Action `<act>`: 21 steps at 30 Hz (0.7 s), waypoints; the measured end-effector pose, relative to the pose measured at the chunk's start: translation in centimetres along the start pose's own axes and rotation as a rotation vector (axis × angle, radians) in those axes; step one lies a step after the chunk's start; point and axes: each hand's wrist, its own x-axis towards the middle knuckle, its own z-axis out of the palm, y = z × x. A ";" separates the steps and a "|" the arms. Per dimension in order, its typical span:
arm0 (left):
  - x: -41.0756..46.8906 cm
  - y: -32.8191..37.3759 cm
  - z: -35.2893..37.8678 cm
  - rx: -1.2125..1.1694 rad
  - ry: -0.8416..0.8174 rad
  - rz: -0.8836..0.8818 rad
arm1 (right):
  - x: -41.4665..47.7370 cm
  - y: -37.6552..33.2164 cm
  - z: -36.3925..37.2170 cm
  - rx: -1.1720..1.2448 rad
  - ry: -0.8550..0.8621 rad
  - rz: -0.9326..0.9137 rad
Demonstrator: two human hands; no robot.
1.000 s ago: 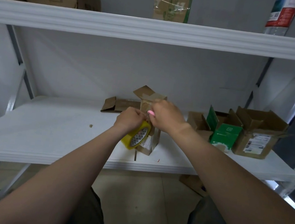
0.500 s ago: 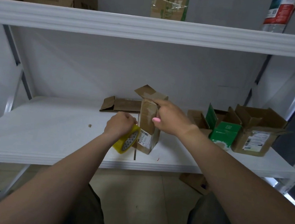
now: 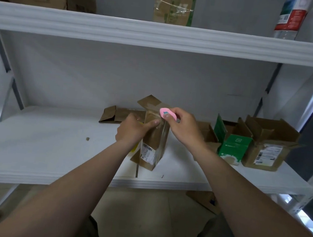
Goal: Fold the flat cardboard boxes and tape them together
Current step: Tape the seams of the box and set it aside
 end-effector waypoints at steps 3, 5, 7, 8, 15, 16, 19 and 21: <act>0.5 -0.4 0.2 -0.053 -0.015 0.052 | 0.6 1.1 0.1 0.078 0.062 0.044; 1.3 -0.9 0.5 -0.122 -0.013 0.083 | 1.2 1.6 0.2 0.202 0.111 0.091; 1.9 -1.2 0.5 -0.143 0.003 0.103 | 1.7 2.0 0.6 0.437 0.165 0.167; 2.3 -1.4 0.6 -0.141 0.013 0.105 | 2.1 2.4 0.7 0.554 0.220 0.206; 2.2 -3.3 1.1 -0.190 -0.032 0.020 | 3.5 6.6 3.0 0.575 0.321 0.548; 1.9 -3.5 1.2 -0.215 -0.103 -0.010 | 3.6 7.5 3.8 0.583 0.276 0.576; 0.7 -4.2 1.7 -0.191 -0.298 -0.036 | 3.8 10.0 6.2 0.577 0.130 0.606; 0.1 -4.8 2.1 -0.155 -0.336 -0.012 | 4.1 12.5 7.8 0.554 0.093 0.577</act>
